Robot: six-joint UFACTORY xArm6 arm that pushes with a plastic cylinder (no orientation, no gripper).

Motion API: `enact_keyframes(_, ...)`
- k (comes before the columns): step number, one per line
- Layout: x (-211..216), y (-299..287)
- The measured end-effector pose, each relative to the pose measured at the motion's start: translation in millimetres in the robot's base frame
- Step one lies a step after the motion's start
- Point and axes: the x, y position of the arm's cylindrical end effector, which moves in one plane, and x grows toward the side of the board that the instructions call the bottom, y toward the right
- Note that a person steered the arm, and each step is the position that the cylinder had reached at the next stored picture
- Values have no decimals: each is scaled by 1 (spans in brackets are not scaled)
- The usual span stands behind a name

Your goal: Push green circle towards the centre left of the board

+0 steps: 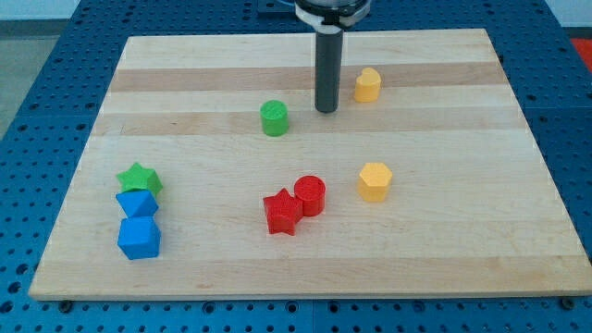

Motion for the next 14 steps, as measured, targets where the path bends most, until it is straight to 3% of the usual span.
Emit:
enact_keyframes(1,34,-21)
enact_keyframes(3,55,-57)
enact_keyframes(5,41,-5)
enact_keyframes(7,21,-8)
enact_keyframes(12,21,-182)
enact_keyframes(13,21,-182)
enact_keyframes(14,-24,-164)
